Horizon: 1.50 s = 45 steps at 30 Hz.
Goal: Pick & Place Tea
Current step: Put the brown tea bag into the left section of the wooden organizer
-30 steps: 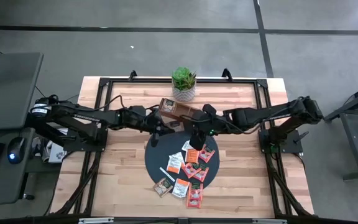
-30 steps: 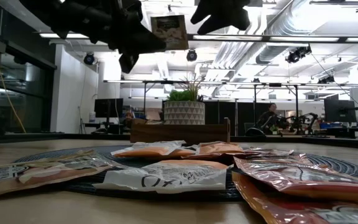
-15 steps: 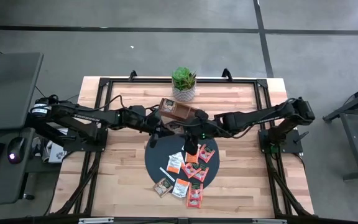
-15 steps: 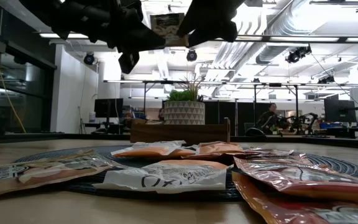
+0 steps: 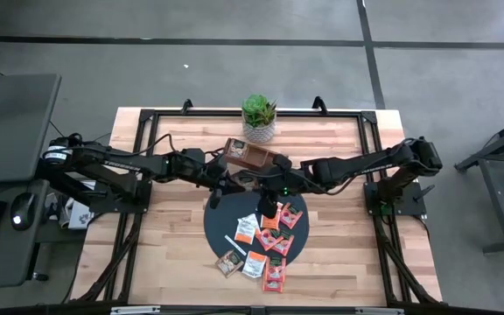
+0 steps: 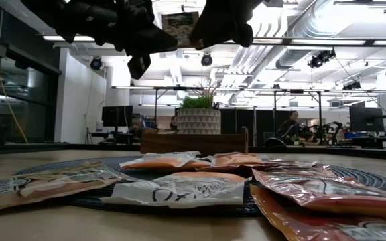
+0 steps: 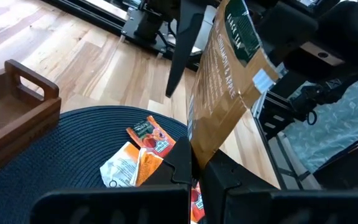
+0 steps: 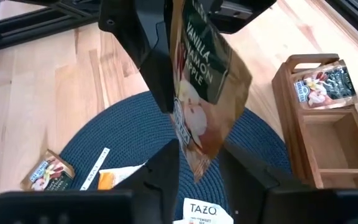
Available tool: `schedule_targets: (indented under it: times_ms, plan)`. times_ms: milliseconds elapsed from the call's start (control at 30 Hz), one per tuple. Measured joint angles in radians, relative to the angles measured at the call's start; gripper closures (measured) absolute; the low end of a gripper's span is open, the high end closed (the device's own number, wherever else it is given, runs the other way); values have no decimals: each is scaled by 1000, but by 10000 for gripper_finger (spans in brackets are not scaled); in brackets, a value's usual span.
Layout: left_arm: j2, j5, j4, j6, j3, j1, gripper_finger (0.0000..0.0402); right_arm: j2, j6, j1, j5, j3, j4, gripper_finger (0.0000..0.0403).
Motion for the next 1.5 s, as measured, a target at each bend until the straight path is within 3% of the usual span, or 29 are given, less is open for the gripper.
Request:
schedule_targets:
  times_ms: [233,600,1067,1233,1500]
  plan:
    - [0,-6,-1,-9,0,0,401,0,8,0,3,0,-6,392]
    - [0,-64,-1,-6,0,-1,396,-1,16,-1,7,0,-21,401]
    - [-13,-77,-1,17,0,5,226,-2,11,-1,-29,0,-99,402]
    - [-12,-18,-108,63,77,39,210,-2,1,-3,-63,0,-120,403]
    - [-2,-30,-518,305,287,55,208,-2,-16,-3,-77,0,-134,403]
